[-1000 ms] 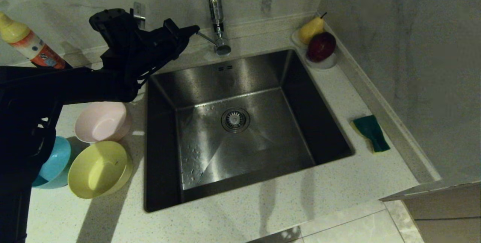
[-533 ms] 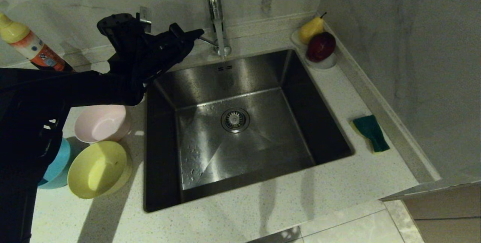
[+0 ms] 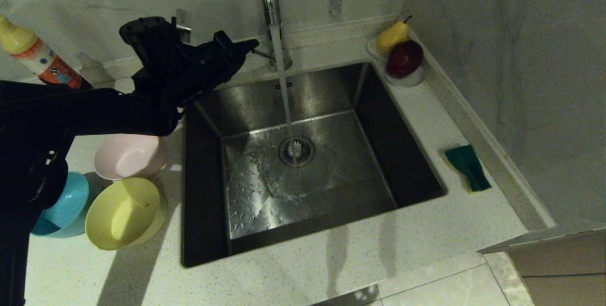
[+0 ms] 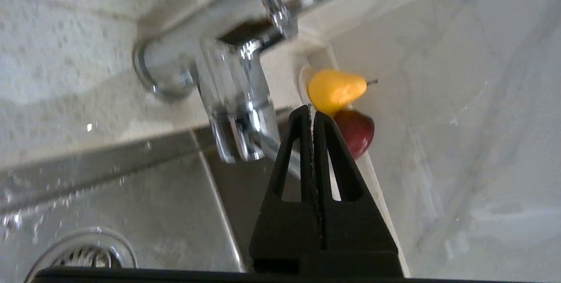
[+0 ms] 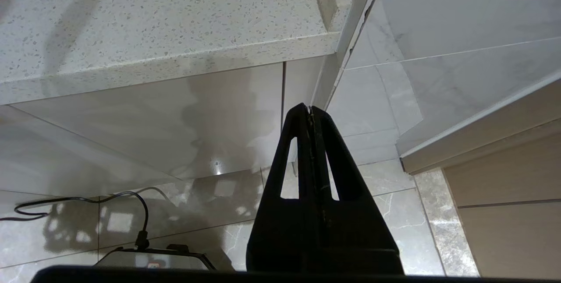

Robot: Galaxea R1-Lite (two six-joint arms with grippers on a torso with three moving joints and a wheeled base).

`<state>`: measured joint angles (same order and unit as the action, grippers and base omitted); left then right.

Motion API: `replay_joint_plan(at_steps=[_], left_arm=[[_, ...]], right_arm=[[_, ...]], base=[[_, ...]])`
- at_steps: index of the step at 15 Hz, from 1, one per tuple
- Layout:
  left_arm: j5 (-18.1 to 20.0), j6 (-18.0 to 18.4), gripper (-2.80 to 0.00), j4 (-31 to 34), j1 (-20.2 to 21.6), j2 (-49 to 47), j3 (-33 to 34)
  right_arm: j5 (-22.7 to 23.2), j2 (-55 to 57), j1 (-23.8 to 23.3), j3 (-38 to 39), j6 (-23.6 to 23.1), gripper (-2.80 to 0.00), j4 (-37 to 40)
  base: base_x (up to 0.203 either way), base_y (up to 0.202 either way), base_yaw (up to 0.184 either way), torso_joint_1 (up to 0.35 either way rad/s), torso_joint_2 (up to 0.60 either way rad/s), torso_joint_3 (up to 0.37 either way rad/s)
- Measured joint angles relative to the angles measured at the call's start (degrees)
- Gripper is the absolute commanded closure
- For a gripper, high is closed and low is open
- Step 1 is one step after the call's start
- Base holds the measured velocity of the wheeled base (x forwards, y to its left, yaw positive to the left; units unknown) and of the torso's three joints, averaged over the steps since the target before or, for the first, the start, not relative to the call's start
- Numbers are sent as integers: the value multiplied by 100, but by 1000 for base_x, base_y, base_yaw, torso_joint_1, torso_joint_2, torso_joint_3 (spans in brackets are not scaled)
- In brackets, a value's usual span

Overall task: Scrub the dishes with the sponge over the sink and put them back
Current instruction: Turn on the faucet, then pick up a bowl and the sponge

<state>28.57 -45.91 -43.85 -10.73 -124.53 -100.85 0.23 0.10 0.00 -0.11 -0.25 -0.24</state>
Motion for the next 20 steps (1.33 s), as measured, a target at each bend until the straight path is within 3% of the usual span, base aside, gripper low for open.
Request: replay_joint_plan(at_steps=[5,11,14,17,18,20], left_arm=[[-40,214,0,-289,-82,234,609],[-589,217,0,-87,59,563,41],[-668,440,0,258,176,1182,1],[-1071,1043,0,1126,210,2026,323],[-1343,1402,0,1400,219,2335,585],[-2282,2425,0,1786,231,3082,1397]], right_arm=[[2,0,0,0,1,0,4],[2,0,0,-2,1,0,2],[2,0,0,-4,3,0,0],[2,0,2,-2,1,0,2],[3,0,0,-2,1,0,2],[2,0,0,-2,1,0,2]], base=[[0,0,0,0,0,0],[0,0,0,0,0,0],[0,0,0,0,0,0],[0,0,0,0,0,0],[0,0,0,0,0,0],[0,0,0,0,0,0]])
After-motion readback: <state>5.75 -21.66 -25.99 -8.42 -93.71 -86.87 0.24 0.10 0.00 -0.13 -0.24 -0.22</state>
